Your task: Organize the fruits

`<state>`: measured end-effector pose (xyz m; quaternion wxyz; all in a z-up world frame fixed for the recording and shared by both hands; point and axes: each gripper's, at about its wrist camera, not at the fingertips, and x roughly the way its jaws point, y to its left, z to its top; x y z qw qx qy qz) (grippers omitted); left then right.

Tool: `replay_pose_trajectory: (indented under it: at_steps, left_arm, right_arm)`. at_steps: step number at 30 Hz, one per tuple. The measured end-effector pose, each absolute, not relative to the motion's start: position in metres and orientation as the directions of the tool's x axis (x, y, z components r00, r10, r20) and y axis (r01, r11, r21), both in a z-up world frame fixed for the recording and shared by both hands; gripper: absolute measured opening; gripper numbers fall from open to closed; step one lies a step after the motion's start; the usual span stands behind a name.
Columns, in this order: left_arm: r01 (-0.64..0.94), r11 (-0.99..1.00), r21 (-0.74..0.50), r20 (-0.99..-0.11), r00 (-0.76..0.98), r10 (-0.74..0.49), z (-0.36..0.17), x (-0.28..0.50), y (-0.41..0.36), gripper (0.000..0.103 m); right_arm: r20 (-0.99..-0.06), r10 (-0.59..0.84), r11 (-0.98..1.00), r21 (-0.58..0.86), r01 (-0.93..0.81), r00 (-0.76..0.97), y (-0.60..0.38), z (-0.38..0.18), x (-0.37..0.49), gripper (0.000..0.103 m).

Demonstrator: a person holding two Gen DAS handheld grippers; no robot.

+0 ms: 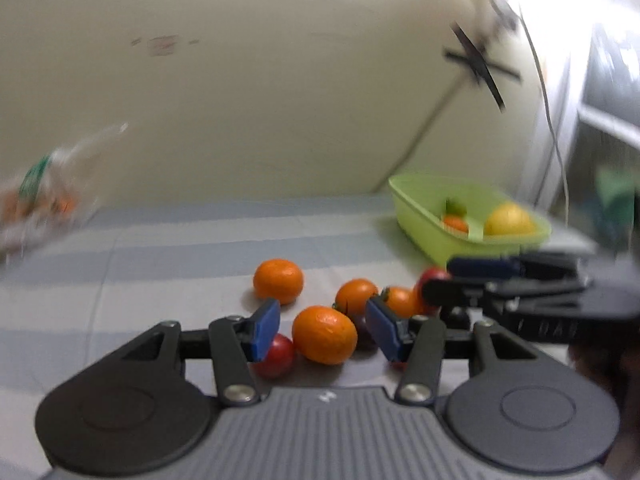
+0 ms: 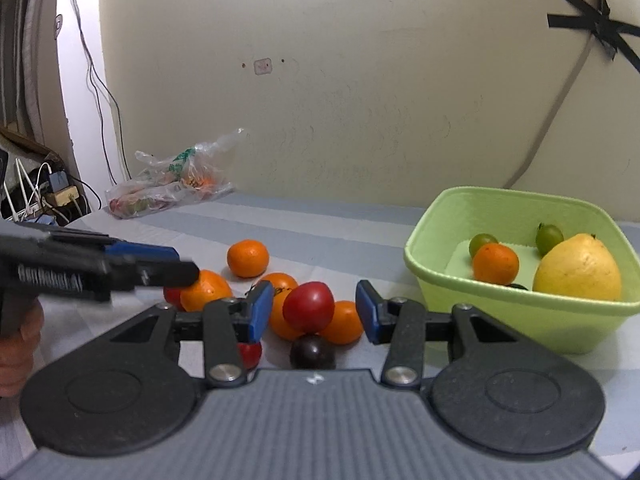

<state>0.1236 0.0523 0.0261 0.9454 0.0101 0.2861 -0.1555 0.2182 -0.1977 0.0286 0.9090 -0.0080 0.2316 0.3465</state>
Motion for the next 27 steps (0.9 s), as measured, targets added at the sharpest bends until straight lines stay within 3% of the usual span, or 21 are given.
replay_pose_trajectory:
  at_steps: [6,8,15,20,27]
  left_arm:
    - [0.364,0.931,0.036,-0.601,0.752,-0.271,0.018,0.136,0.040,0.048]
    - [0.383,0.922,0.061,-0.603,0.750,-0.272,0.017,0.136,0.035,0.040]
    - [0.344,0.939,-0.008,-0.570,0.770,-0.287,0.026,0.126,0.037,0.038]
    - [0.339,0.936,-0.091,-0.494,0.801,-0.338,0.044,0.087,0.045,0.038]
    - [0.400,0.910,-0.111,-0.539,0.745,-0.394,0.025,0.048,0.025,0.038]
  right_arm:
    - [-0.453,0.641,0.742,0.163,-0.650,0.619,-0.195,0.025,0.223,0.046]
    - [-0.452,0.640,0.744,0.162,-0.649,0.621,-0.194,0.025,0.221,0.034]
    - [-0.390,0.644,0.749,0.144,-0.647,0.658,-0.201,0.028,0.211,0.031]
    - [-0.369,0.657,0.742,0.158,-0.652,0.658,-0.214,0.036,0.198,0.031]
    - [-0.437,0.664,0.722,0.161,-0.673,0.607,-0.237,0.029,0.157,0.031]
